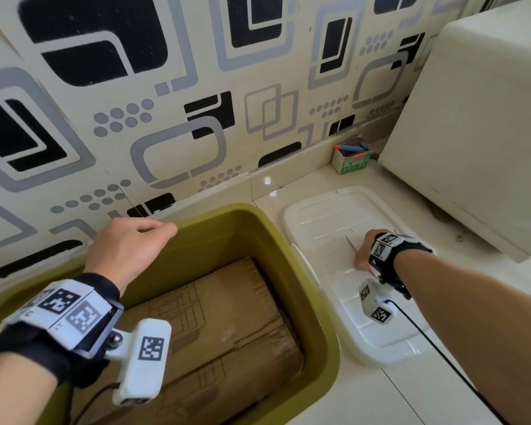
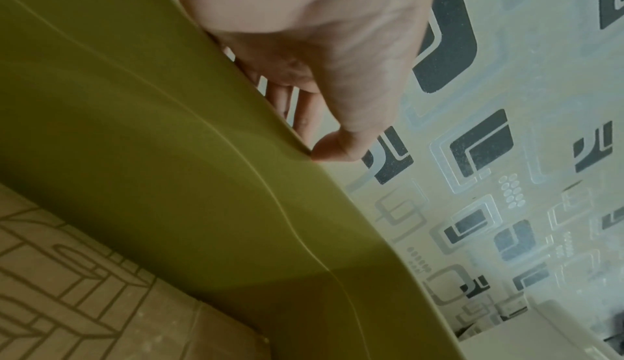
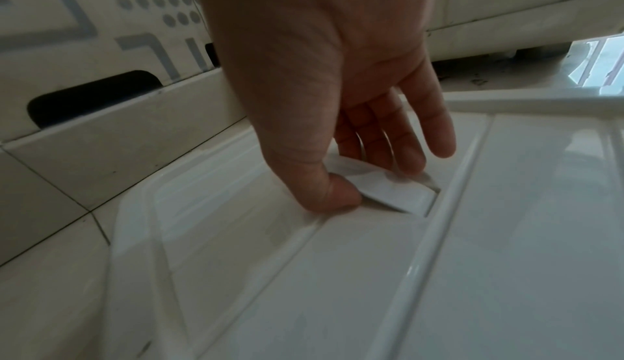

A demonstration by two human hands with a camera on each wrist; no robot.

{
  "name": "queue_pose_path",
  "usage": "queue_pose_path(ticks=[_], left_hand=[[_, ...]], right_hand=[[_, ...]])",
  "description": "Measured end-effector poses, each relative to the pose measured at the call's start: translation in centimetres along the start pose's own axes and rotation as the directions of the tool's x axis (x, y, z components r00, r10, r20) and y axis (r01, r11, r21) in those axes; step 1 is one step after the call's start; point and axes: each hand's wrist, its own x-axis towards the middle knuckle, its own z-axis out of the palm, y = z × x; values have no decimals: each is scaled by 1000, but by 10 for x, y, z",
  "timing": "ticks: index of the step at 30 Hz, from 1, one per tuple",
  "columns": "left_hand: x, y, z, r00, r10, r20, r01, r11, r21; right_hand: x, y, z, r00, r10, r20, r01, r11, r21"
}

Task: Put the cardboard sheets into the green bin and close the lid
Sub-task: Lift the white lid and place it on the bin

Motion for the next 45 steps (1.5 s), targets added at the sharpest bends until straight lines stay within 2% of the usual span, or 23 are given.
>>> queue_pose_path(ticks=[3, 9, 14, 17, 19, 22, 25, 28, 31, 36, 40, 45], left_hand=[[1, 3, 0, 999, -50, 14, 50, 998, -25], [3, 7, 0, 994, -103, 30, 104, 993, -55], [1, 10, -1, 992, -118, 35, 120, 991, -52], [2, 11, -2, 992, -113, 50, 115, 992, -49], [3, 11, -2, 993, -98, 59, 100, 994, -42], [4, 12, -3, 995, -78, 67, 81, 996, -35], [3, 17, -5, 989, -116, 88, 122, 991, -63], [-1, 27, -10, 986, -126, 108, 139, 983, -122], [-4, 34, -21, 989, -109, 100, 126, 977, -174], [-13, 37, -50, 995, -97, 17, 97, 947, -307], [-17, 23, -88, 983, -165, -79, 108, 871, -479], [-23, -1, -153, 919, -354, -175, 142, 709, -691]], right_hand=[[0, -2, 1, 999, 38, -10, -39, 994, -106], [-3, -1, -3, 999, 50, -2, -50, 991, -127], [-20, -3, -13, 1000, 18, 2, -18, 982, -187], [-37, -6, -25, 999, -44, 17, 47, 980, -193], [-48, -9, -38, 998, -69, -15, 63, 970, -237], [-53, -19, -60, 998, -61, -13, 57, 978, -202], [-56, -29, -84, 991, -120, -56, 101, 958, -269], [-80, -41, -117, 973, -188, -135, 177, 980, -90], [-100, -53, -144, 965, -243, -96, 255, 955, 148], [-136, -69, -169, 972, -195, -134, 212, 969, 129], [-170, -95, -169, 947, -301, -110, 298, 954, -44], [-213, -128, -142, 850, -523, -58, 511, 846, -150]])
